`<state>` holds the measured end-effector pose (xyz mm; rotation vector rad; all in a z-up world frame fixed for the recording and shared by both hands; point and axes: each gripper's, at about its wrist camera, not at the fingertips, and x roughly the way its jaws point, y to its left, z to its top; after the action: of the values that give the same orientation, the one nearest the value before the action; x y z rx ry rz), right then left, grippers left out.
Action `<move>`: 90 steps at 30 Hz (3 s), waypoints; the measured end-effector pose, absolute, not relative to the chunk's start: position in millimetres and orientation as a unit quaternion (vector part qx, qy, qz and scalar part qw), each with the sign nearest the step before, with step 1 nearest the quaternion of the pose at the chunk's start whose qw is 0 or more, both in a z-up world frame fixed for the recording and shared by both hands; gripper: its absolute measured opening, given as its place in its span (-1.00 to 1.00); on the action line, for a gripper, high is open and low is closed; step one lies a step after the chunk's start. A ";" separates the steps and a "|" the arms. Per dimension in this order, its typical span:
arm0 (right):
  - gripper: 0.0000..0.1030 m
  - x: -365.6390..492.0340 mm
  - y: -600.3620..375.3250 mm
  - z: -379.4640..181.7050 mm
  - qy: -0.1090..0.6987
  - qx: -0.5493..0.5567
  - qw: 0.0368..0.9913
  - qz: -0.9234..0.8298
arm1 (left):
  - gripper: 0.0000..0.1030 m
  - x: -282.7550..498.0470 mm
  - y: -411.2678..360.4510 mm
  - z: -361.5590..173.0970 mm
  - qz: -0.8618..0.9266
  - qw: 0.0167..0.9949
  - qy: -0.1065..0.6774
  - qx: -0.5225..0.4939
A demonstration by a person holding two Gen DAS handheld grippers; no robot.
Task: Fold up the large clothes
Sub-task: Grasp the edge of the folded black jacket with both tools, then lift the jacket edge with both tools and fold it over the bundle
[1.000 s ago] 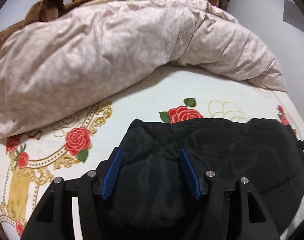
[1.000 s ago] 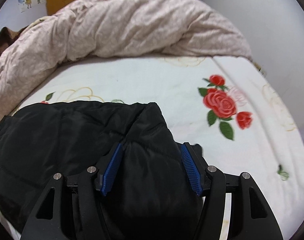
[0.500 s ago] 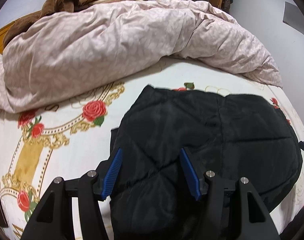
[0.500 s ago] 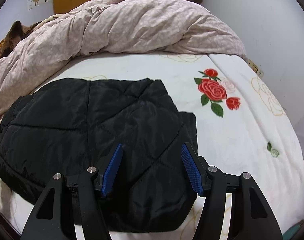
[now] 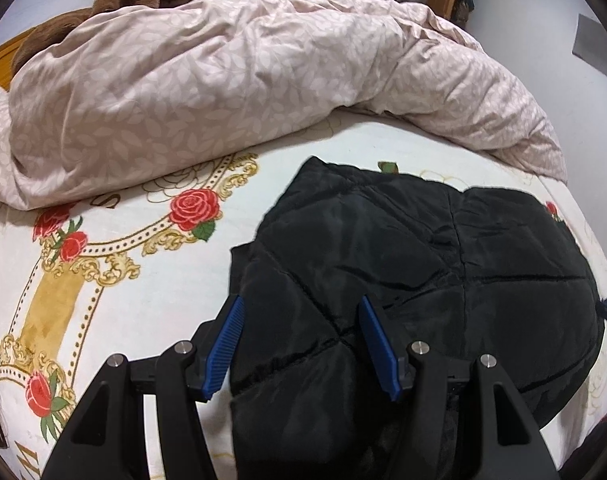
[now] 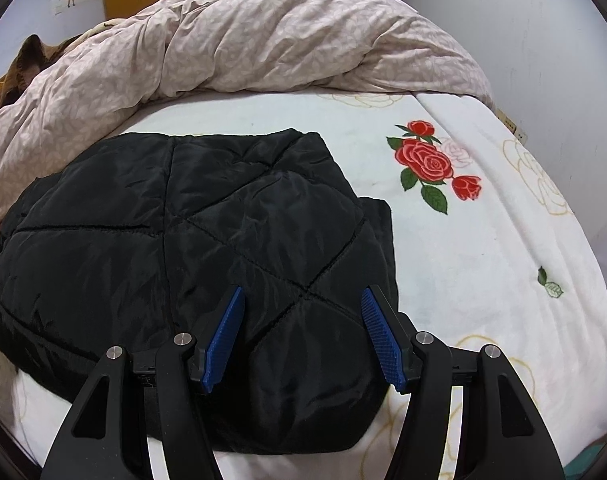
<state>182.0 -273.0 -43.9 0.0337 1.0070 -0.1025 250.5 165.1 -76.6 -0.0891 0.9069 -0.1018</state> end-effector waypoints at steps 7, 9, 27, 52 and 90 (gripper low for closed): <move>0.35 172.0 -290.2 -51.4 0.485 0.040 0.872 -0.048 | 0.20 253.5 189.8 -84.1 -0.039 0.893 0.445 -0.062; 0.39 173.2 -298.6 -59.9 0.497 0.064 0.864 -0.045 | 0.23 257.5 195.1 -92.1 -0.047 0.887 0.454 -0.075; 0.73 207.0 -358.4 -120.6 0.538 0.255 0.803 0.027 | 0.63 294.4 203.5 -135.3 -0.120 0.849 0.491 -0.156; -0.39 235.2 -343.9 -124.7 0.534 0.263 0.797 0.105 | -0.28 300.0 179.5 -134.3 -0.160 0.841 0.487 -0.174; -0.53 185.1 -419.6 -3.5 0.460 0.236 0.852 0.086 | -0.45 263.5 75.9 1.2 -0.190 0.879 0.419 -0.125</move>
<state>185.1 -419.6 -3.5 0.4959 0.9694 0.1805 263.5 75.9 1.2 -0.2608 0.8728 -0.3960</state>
